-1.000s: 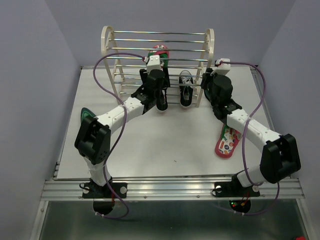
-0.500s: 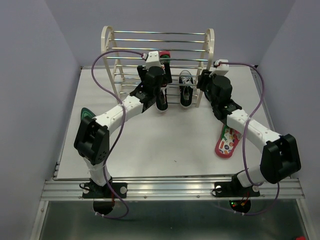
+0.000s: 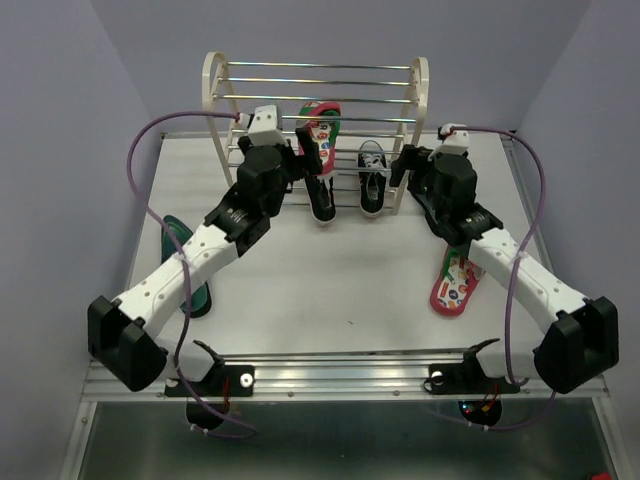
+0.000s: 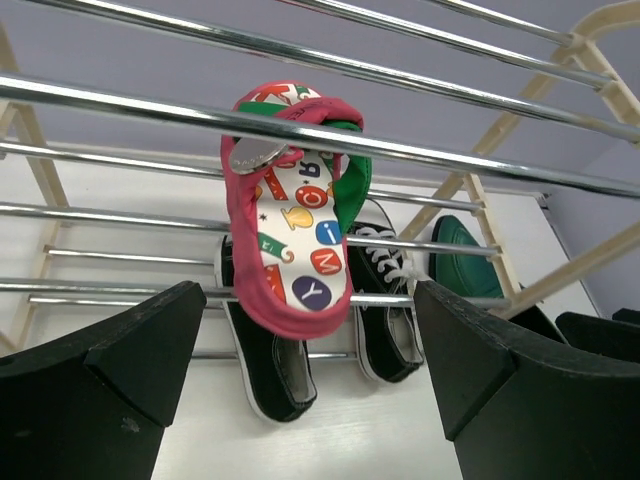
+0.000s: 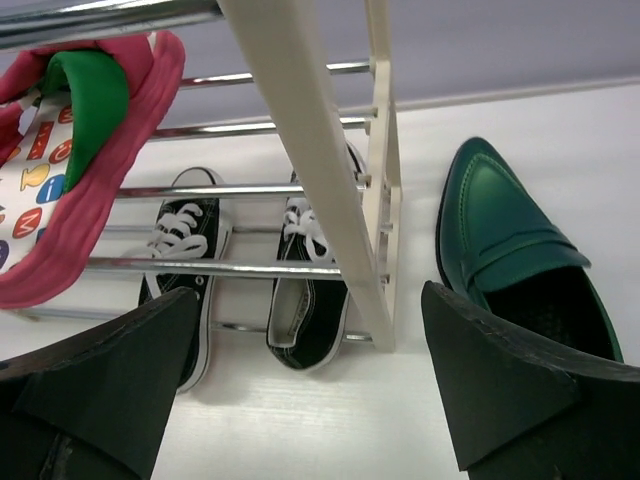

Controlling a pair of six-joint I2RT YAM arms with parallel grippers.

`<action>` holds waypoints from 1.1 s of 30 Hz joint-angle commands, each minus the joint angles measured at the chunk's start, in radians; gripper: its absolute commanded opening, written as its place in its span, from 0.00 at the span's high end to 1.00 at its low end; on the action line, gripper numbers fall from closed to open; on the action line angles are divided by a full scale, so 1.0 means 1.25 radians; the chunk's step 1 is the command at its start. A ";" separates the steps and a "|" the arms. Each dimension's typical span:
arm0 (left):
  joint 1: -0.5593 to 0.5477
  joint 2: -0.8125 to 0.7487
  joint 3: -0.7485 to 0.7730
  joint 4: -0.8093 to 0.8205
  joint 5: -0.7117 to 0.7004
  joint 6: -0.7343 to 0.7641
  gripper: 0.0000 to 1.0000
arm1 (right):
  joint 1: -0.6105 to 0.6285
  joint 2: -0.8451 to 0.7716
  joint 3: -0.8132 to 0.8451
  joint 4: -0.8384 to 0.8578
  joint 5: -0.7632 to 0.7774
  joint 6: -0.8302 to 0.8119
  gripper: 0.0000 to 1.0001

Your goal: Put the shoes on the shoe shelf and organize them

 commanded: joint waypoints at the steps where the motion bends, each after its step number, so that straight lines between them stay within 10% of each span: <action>1: 0.003 -0.120 -0.076 -0.053 0.020 0.005 0.01 | 0.003 -0.092 0.032 -0.209 0.046 0.093 0.00; 16: 0.004 -0.329 -0.362 -0.131 -0.068 -0.141 0.01 | 0.003 -0.319 -0.165 -0.977 0.154 0.558 0.00; 33: 0.004 -0.332 -0.394 -0.102 -0.074 -0.115 0.01 | 0.003 -0.222 -0.335 -0.797 0.144 0.689 0.00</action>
